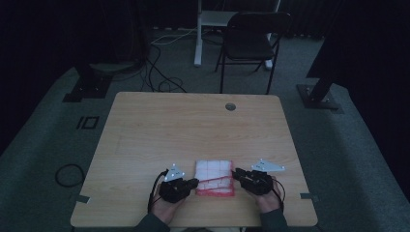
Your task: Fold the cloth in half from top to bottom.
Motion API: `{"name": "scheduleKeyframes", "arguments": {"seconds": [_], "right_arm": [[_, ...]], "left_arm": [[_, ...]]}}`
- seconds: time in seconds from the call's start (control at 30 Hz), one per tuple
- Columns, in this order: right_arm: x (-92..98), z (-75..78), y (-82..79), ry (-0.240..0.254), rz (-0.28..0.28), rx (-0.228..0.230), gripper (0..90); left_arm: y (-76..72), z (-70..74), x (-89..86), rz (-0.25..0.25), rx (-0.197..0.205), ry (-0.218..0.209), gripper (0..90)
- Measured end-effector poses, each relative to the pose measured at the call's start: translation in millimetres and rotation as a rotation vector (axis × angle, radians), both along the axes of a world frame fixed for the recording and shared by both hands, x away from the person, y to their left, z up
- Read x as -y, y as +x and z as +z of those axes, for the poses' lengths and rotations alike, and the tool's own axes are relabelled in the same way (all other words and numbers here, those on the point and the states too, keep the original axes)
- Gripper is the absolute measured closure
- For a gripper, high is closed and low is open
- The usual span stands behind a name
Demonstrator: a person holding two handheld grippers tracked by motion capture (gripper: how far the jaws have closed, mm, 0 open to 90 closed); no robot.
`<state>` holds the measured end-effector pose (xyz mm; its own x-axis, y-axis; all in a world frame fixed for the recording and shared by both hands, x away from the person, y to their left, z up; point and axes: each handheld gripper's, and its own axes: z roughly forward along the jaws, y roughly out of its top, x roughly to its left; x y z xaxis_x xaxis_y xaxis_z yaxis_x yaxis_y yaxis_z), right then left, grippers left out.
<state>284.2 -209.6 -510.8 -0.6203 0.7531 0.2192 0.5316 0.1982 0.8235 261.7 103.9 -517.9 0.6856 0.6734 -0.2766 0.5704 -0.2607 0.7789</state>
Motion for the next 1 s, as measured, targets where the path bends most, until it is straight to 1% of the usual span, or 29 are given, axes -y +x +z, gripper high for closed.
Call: {"name": "scheduleKeyframes", "arguments": {"seconds": [0.13, 0.23, 0.3, 0.43, 0.57, 0.63, 0.73, 0.8, 0.83, 0.9, 0.93, 1.0], "right_arm": [[0.5, 0.3, -0.1, 0.001, -0.003, 0.003, 73.1], [0.7, -0.3, 0.2, 0.001, -0.004, 0.002, 73.0], [0.6, -0.9, 0.5, 0.001, -0.005, 0.000, 73.0], [-0.4, -1.9, 0.8, -0.003, -0.007, 0.001, 73.0], [-1.2, -4.2, 1.5, -0.007, -0.006, -0.004, 73.1], [-1.6, -4.8, 1.4, -0.008, -0.006, -0.004, 73.1], [-0.9, -4.5, 1.1, -0.009, -0.007, -0.002, 73.1], [0.4, -4.1, 1.1, -0.006, -0.011, -0.001, 73.1], [1.3, -4.0, 1.2, -0.006, -0.013, 0.001, 73.0], [2.6, -3.8, 0.9, -0.003, -0.018, -0.002, 73.0], [3.4, -3.9, 1.1, -0.003, -0.020, 0.001, 73.0], [4.5, -3.8, 1.1, -0.002, -0.021, 0.003, 73.0]], "left_arm": [[-5.0, 0.8, -6.7, 0.008, 0.011, -0.007, 83.0], [-5.0, 2.1, -12.0, 0.021, 0.016, -0.006, 82.3], [-4.2, 1.3, -13.5, 0.029, 0.013, -0.005, 82.3], [-3.4, -0.8, -11.8, 0.037, 0.016, -0.008, 81.7], [0.3, 0.2, -6.6, 0.031, 0.032, -0.004, 81.1], [2.6, -0.6, -3.6, 0.027, 0.029, -0.002, 80.9], [3.3, -4.2, 0.7, 0.013, 0.026, 0.031, 80.8], [1.9, -8.5, 2.0, 0.007, 0.015, 0.049, 80.8], [0.8, -10.9, 2.4, 0.009, 0.012, 0.066, 80.8], [-1.1, -14.9, 1.4, 0.007, 0.006, 0.080, 80.7], [-2.1, -16.6, 0.9, 0.011, 0.005, 0.080, 80.6], [-3.9, -18.7, -0.3, 0.011, 0.007, 0.090, 80.2]]}}
